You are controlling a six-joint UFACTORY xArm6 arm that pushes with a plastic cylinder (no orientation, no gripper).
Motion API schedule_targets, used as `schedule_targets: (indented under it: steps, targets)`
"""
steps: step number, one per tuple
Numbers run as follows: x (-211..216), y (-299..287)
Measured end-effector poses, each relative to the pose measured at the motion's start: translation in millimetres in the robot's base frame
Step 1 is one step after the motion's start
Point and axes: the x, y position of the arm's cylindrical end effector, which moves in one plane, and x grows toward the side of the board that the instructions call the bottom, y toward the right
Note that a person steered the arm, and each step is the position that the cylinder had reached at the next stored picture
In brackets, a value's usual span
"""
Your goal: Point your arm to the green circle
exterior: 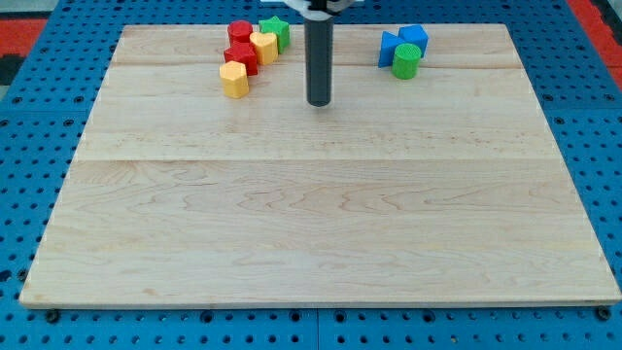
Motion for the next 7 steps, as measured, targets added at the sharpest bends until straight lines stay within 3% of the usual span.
schedule_targets:
  steps: [1,4,7]
  targets:
    - [0.0,31.3]
    - [0.0,49.6]
    - [-13.1,172.5]
